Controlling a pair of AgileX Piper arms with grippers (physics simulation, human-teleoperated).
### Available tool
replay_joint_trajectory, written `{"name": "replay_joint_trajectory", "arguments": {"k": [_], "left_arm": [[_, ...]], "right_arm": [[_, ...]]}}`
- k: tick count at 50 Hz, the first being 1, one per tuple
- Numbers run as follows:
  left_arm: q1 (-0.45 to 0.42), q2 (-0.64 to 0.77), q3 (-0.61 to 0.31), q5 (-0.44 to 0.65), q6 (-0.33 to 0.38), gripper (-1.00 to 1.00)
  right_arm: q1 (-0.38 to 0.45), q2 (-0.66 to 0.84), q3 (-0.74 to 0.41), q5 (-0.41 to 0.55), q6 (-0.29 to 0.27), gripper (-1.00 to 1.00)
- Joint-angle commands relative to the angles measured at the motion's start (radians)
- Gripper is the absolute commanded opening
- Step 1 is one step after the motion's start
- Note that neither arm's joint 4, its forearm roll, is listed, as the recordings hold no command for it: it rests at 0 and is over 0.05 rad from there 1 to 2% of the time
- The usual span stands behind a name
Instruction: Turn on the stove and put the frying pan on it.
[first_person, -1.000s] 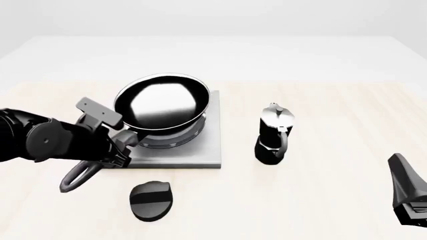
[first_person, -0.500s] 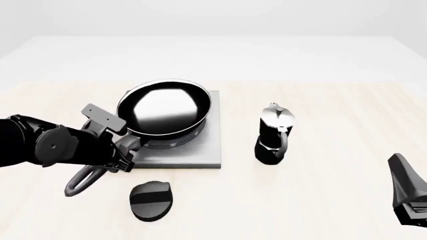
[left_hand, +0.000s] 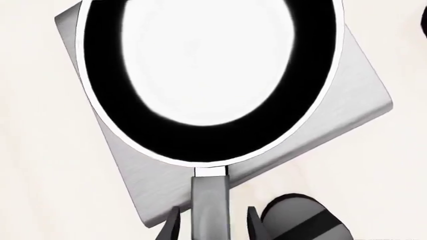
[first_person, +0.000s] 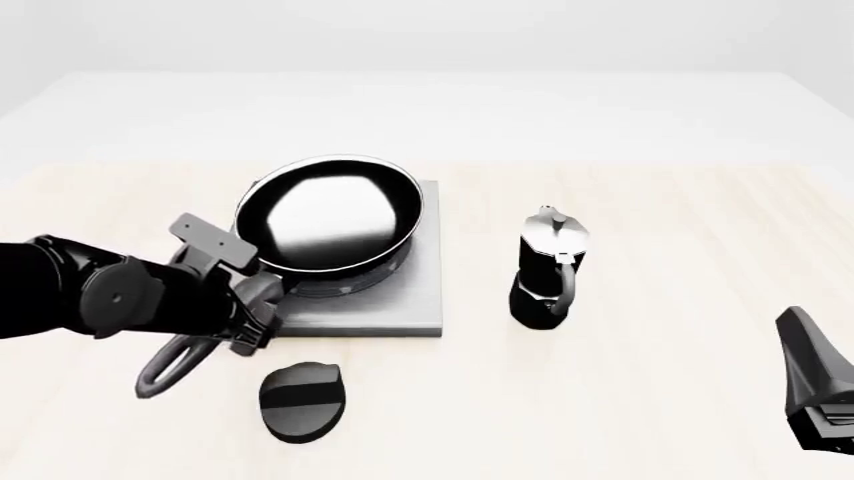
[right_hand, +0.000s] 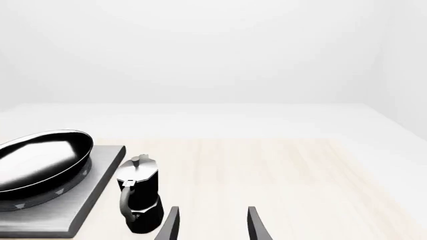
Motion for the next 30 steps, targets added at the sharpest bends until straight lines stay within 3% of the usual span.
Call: {"name": "replay_joint_trajectory", "arguments": {"k": [1,30], "left_arm": [[0.001,0.029,-0.001,0.003,0.086,1.00],[0.041,-0.226,-0.032,0.171,0.139,1.00]], "right_arm": [[0.000,0.000,0.000,0.000,0.000,1.00],[0.000,0.000,0.000,0.000,0.000,1.00]]}}
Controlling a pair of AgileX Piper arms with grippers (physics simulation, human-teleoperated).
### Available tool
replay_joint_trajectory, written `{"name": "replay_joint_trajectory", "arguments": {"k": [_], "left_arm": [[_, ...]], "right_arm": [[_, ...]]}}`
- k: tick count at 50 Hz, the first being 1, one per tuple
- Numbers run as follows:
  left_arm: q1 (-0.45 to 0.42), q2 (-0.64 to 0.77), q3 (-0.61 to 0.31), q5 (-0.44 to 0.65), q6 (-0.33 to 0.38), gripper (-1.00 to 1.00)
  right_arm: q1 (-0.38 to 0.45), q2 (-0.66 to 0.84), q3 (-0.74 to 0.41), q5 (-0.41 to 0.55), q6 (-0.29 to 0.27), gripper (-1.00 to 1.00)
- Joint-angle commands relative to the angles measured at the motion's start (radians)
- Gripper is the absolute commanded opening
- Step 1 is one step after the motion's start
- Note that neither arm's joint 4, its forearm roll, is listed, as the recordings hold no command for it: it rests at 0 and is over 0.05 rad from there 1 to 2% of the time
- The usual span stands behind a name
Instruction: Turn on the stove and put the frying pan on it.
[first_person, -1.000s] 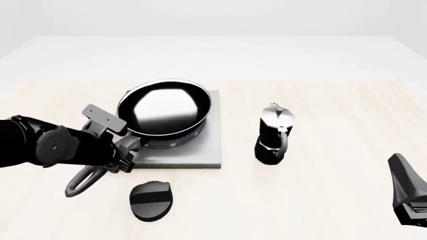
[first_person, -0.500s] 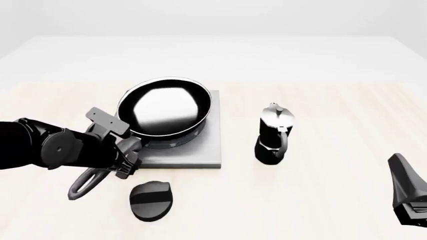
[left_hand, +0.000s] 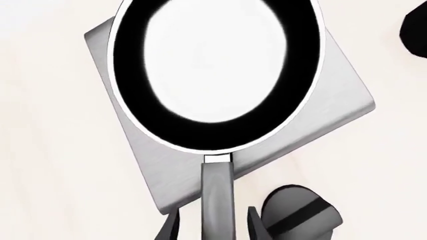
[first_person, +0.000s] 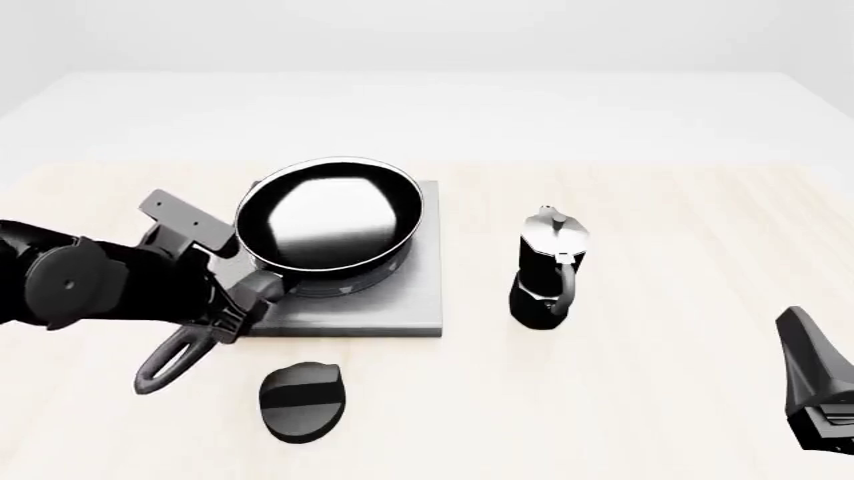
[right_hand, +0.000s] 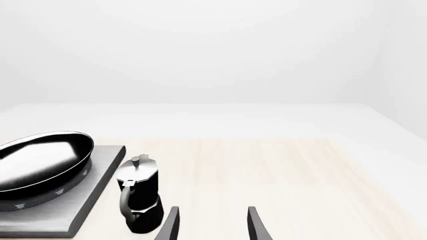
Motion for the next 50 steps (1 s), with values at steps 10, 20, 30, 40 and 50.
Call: {"name": "replay_joint_trajectory", "arguments": {"k": [10,20,30,40,50], "left_arm": [[0.049,-0.217,-0.025,0.153,0.118,1.00],[0.069,-0.358,0.014,0.192,0.122,1.00],[0.096,-0.524,0.029,0.264,0.138,1.00],[0.155,-0.695,0.038,0.344,0.206,1.00],[0.154,-0.889,-0.010,0.474,0.212,1.00]], "right_arm": [[0.000,0.000,0.000,0.000,0.000,1.00],[0.000,0.000,0.000,0.000,0.000,1.00],[0.000,0.000,0.000,0.000,0.000,1.00],[0.000,0.000,0.000,0.000,0.000,1.00],[0.000,0.000,0.000,0.000,0.000,1.00]]}}
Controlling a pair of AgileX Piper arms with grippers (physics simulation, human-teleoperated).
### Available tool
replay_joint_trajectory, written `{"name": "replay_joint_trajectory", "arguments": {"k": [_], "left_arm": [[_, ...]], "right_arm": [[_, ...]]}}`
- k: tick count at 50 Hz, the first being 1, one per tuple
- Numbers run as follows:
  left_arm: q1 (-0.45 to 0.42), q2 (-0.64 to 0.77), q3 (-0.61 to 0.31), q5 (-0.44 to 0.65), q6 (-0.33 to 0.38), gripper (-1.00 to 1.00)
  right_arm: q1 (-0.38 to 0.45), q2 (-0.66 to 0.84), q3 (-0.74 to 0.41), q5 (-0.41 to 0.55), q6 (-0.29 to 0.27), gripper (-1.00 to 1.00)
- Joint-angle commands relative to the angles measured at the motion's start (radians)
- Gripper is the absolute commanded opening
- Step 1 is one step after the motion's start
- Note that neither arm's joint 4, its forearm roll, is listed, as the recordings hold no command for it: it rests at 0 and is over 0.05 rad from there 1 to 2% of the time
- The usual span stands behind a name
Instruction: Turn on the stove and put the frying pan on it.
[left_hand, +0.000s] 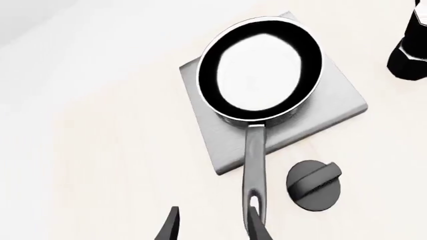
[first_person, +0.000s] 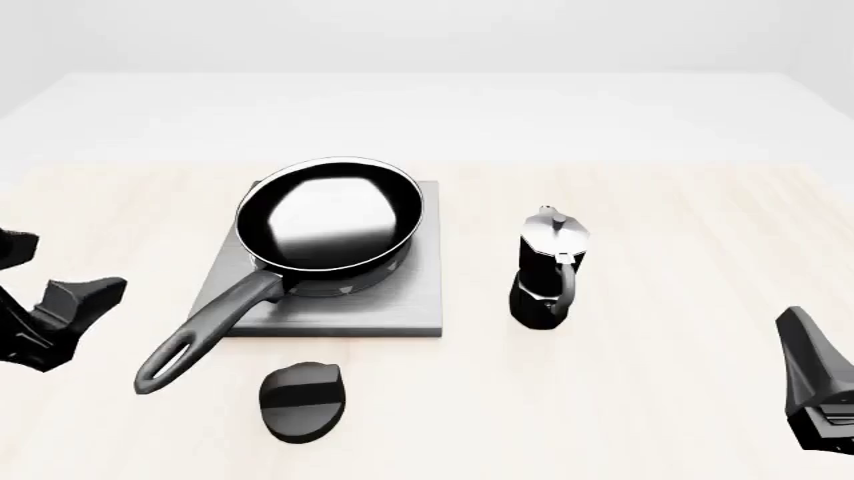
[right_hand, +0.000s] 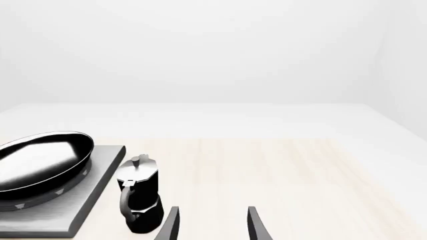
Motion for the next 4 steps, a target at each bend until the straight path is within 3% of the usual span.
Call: {"name": "replay_joint_trajectory", "arguments": {"k": [1,4], "left_arm": [[0.014,-0.212,-0.046,0.146,0.086,1.00],[0.020,-0.280,-0.074,0.202,0.099,1.00]], "right_arm": [[0.000,0.000,0.000,0.000,0.000,1.00],[0.000,0.000,0.000,0.000,0.000,1.00]]}}
